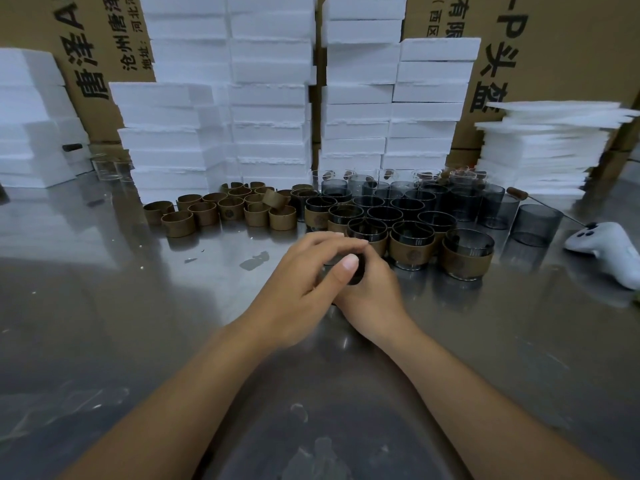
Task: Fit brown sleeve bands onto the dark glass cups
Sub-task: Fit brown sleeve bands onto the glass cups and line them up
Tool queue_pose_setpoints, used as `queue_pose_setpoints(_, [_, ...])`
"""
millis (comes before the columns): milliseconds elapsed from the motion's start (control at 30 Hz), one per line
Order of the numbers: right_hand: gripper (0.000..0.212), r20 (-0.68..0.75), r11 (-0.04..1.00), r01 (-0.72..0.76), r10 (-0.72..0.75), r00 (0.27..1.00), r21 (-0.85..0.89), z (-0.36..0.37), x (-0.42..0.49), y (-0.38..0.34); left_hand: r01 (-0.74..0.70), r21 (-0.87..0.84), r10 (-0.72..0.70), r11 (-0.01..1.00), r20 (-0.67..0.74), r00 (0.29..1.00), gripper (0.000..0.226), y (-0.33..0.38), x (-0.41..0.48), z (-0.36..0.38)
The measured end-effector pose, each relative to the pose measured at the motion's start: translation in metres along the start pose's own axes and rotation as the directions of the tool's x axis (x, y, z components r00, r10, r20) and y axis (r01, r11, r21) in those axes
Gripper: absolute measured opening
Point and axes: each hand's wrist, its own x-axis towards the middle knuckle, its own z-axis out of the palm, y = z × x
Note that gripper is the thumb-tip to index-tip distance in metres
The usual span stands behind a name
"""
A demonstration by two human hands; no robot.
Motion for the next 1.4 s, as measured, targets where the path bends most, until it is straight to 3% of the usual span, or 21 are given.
queue_pose_setpoints(367, [0.029, -0.105, 0.99, -0.092, 0.103, 0.989, 0.103, -0.001, 0.0, -0.001, 0.006, 0.023, -0.001, 1.0, -0.202, 0.979, 0.017, 0.002, 0.003, -0.001])
queue_pose_setpoints(600, [0.036, -0.107, 0.987, -0.107, 0.119, 0.987, 0.116, -0.003, -0.001, -0.004, 0.052, 0.135, -0.015, 0.989, -0.262, 0.965, 0.018, -0.008, 0.004, -0.002])
queue_pose_setpoints(900, [0.033, -0.096, 0.982, -0.121, 0.136, 0.986, 0.144, -0.002, -0.001, -0.003, 0.166, 0.11, -0.152, 0.98, -0.125, 0.98, 0.024, -0.015, 0.004, -0.002])
queue_pose_setpoints(1167, [0.031, -0.039, 0.988, -0.093, 0.099, 0.994, 0.121, -0.002, -0.001, -0.001, 0.165, 0.061, -0.164, 0.984, -0.023, 0.986, 0.033, -0.016, 0.003, -0.003])
queue_pose_setpoints(1400, [0.045, 0.024, 0.998, -0.049, 0.048, 0.999, 0.045, -0.001, -0.001, 0.001, 0.131, 0.028, -0.131, 0.991, 0.007, 0.991, 0.034, -0.013, 0.002, -0.003])
